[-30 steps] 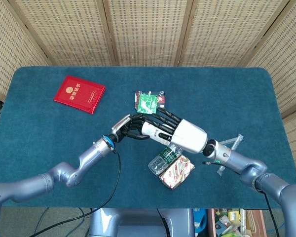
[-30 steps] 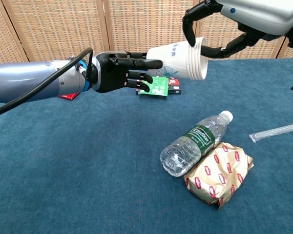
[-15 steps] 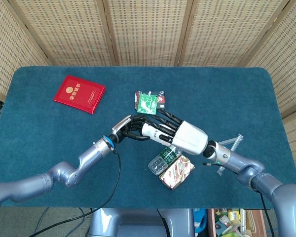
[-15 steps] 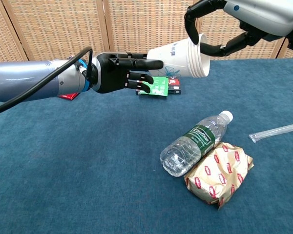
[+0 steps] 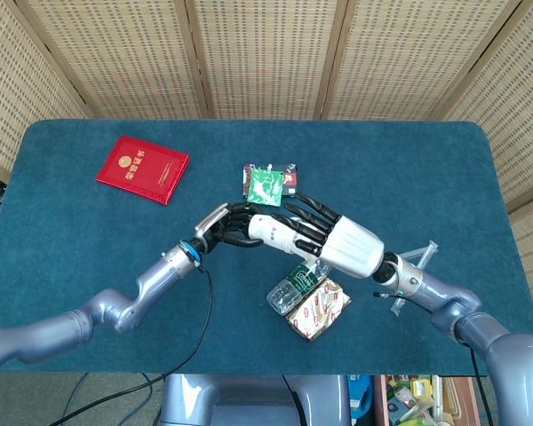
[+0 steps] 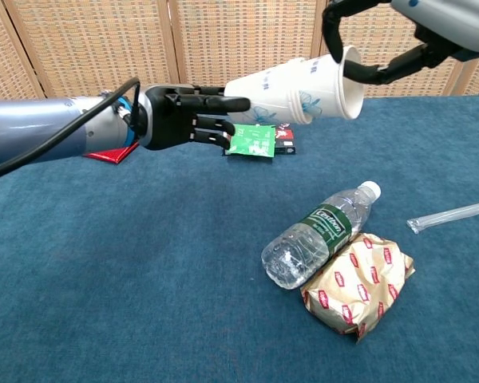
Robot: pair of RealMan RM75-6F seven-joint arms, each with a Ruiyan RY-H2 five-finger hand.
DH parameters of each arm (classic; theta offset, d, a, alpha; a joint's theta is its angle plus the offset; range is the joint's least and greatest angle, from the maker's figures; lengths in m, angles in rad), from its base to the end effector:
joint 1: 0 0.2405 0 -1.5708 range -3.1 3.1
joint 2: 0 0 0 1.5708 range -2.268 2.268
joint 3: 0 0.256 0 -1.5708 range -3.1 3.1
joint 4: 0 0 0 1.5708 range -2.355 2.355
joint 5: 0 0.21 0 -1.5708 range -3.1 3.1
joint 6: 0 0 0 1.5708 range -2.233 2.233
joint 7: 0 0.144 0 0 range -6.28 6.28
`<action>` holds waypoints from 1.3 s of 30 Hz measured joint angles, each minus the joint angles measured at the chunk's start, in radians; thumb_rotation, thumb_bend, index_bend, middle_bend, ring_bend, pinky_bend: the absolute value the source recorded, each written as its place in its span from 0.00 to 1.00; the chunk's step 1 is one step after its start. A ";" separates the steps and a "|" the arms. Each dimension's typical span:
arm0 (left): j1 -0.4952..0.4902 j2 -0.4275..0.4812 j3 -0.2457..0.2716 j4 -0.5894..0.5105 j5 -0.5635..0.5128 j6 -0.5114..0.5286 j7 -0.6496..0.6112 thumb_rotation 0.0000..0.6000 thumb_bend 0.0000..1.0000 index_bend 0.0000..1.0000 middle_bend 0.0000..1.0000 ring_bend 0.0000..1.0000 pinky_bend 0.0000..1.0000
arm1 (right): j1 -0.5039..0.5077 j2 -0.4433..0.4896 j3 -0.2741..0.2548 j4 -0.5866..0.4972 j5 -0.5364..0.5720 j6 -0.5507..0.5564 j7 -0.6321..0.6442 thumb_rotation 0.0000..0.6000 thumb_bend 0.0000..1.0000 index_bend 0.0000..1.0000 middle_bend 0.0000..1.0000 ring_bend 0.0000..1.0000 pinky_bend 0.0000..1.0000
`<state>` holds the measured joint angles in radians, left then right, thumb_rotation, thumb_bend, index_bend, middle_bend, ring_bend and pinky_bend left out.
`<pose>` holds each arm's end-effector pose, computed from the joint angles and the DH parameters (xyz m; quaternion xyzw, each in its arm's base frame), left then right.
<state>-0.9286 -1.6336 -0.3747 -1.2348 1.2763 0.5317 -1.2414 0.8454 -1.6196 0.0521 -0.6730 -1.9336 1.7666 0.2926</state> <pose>-0.0785 0.4020 -0.0447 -0.3951 -0.7899 -0.4689 0.0111 -0.1339 -0.3618 0.0772 0.7337 0.0636 0.6156 0.2804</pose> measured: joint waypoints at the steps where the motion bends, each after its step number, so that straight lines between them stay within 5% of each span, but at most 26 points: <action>1: 0.002 0.003 0.000 0.003 -0.001 0.000 -0.001 1.00 0.14 0.50 0.50 0.56 0.54 | -0.006 0.005 -0.003 0.004 0.001 0.009 0.002 1.00 0.53 0.68 0.00 0.00 0.04; 10: 0.045 0.078 0.009 0.046 0.018 0.026 0.002 1.00 0.14 0.50 0.50 0.56 0.54 | -0.057 0.062 -0.039 0.036 0.000 0.052 0.000 1.00 0.53 0.68 0.00 0.00 0.04; 16: 0.074 0.138 0.051 0.093 0.076 0.080 0.110 1.00 0.14 0.50 0.50 0.56 0.54 | -0.069 0.119 -0.076 0.067 -0.014 0.030 -0.026 1.00 0.53 0.68 0.01 0.00 0.04; 35: 0.201 0.236 0.205 0.163 0.121 0.299 0.918 1.00 0.14 0.50 0.49 0.56 0.54 | 0.050 0.194 -0.198 0.070 -0.104 -0.315 -0.206 1.00 0.53 0.68 0.01 0.00 0.04; 39: 0.228 0.213 0.223 0.166 0.095 0.336 1.052 1.00 0.14 0.49 0.42 0.47 0.54 | 0.058 0.185 -0.209 0.064 -0.092 -0.383 -0.237 1.00 0.47 0.61 0.01 0.00 0.04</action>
<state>-0.7004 -1.4203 -0.1516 -1.0689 1.3712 0.8675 -0.1894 0.9035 -1.4343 -0.1564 -0.6094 -2.0257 1.3840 0.0556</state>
